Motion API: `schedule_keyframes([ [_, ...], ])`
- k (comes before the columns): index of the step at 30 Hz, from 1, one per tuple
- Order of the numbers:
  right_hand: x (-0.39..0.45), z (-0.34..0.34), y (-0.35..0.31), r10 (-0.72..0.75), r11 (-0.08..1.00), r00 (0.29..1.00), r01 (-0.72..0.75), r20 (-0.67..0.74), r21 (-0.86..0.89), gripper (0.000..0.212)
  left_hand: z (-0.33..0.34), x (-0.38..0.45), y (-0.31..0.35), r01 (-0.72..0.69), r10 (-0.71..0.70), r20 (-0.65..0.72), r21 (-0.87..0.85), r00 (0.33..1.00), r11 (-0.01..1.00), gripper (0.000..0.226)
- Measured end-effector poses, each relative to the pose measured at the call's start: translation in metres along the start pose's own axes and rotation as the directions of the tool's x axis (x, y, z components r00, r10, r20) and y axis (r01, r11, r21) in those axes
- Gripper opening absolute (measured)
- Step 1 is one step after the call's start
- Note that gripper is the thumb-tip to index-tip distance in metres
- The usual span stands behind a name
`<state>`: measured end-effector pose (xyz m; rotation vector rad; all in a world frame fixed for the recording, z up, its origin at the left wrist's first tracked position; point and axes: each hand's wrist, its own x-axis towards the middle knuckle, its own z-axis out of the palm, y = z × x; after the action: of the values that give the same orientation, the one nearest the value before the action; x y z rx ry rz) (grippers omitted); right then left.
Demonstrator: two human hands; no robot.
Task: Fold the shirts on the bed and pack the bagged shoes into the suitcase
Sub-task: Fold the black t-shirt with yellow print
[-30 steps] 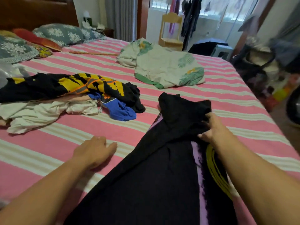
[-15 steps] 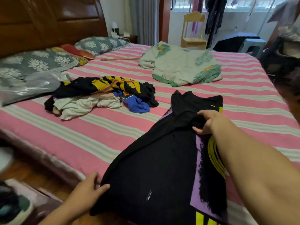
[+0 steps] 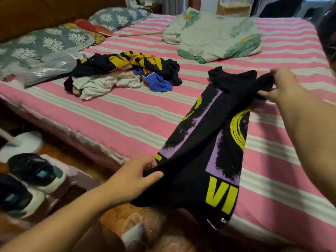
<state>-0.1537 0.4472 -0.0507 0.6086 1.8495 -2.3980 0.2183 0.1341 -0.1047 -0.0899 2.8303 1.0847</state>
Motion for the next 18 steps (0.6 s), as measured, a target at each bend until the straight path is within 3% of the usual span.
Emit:
schedule_keyframes([
  [3,-0.020,-0.019,0.033,0.113,0.992,0.989,-0.108,0.091,-0.058,0.009,0.058,0.008,0.016,-0.017,0.017,0.042,-0.008,0.999,1.000,0.022],
  [5,-0.018,-0.023,0.054,0.134,0.991,0.983,-0.136,0.124,0.008,0.010,0.094,0.012,0.019,0.014,-0.016,0.055,0.032,0.998,0.999,0.022],
  [8,-0.002,-0.026,0.073,0.081,0.992,0.996,-0.085,0.048,0.089,0.024,0.123,0.013,0.015,0.026,-0.031,0.052,0.099,0.998,0.995,0.022],
  [11,0.004,-0.025,0.070,0.104,0.995,0.993,-0.104,0.062,0.002,0.032,0.116,0.005,0.019,-0.015,0.016,-0.030,0.020,0.999,1.000,0.021],
  [14,0.006,-0.019,0.040,0.015,0.999,0.997,-0.011,0.078,-0.050,0.041,0.092,-0.003,0.038,-0.089,0.078,-0.126,-0.085,0.989,0.992,0.026],
  [18,0.011,-0.021,0.001,-0.080,0.996,0.997,0.080,0.002,-0.029,0.036,0.084,0.000,0.076,-0.115,0.110,-0.041,-0.138,0.993,0.984,0.025],
])
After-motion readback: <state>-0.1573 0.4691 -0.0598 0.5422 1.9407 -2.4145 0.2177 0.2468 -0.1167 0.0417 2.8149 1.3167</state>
